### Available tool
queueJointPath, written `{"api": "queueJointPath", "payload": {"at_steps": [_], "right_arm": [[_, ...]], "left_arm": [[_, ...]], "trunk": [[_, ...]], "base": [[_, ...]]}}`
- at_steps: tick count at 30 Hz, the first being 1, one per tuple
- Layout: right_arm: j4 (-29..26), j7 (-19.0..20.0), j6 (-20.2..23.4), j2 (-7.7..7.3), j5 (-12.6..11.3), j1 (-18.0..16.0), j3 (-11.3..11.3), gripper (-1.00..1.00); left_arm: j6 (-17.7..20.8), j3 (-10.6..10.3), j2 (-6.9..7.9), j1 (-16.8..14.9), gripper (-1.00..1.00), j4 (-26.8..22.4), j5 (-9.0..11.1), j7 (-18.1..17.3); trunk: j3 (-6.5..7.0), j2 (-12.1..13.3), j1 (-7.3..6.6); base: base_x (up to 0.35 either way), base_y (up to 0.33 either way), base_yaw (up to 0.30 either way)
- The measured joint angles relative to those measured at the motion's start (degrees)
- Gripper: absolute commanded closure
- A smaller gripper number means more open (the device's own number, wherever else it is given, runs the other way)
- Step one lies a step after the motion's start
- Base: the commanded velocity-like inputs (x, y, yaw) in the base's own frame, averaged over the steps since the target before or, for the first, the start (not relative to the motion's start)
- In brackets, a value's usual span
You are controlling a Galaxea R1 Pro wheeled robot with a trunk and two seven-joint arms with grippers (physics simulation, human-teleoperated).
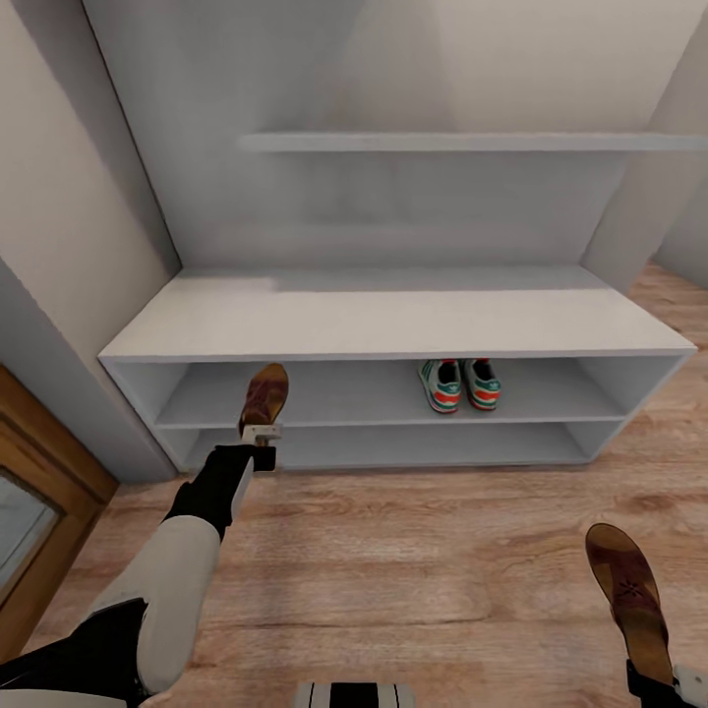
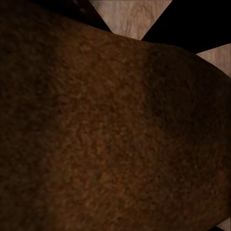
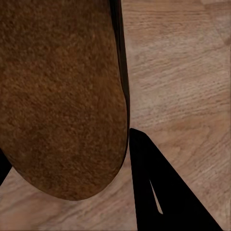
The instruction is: Pick up the two gym shoes and the two sandals from the corridor floor and place them onto the hallstand (shoe rack) in the corridor, making sure they are on the rack and not on the floor. Arrange them so the two gym shoes are next to each other and the two sandals are next to each other.
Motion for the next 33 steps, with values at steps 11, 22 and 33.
{"api": "queueJointPath", "payload": {"at_steps": [11, 22, 33], "right_arm": [[-0.01, 0.0, 0.02, -0.05, -0.01, 0.0, -0.04, 1.0], [-0.01, 0.0, 0.02, -0.05, 0.0, 0.0, -0.04, 1.0], [-0.01, 0.0, 0.03, -0.08, -0.01, 0.0, -0.04, 1.0]], "left_arm": [[0.25, 0.09, 0.14, -0.01, 1.0, -0.07, 0.05, 0.05], [0.26, 0.1, 0.07, -0.01, 1.0, 0.0, 0.05, 0.09], [0.26, -0.03, -0.04, -0.01, 1.0, -0.04, 0.01, 0.02]], "trunk": [[0.0, 0.0, -0.01], [0.0, 0.0, -0.01], [0.0, 0.0, 0.02]], "base": [[0.13, -0.001, 0.0], [0.316, 0.0, 0.0], [0.096, 0.0, 0.0]]}}
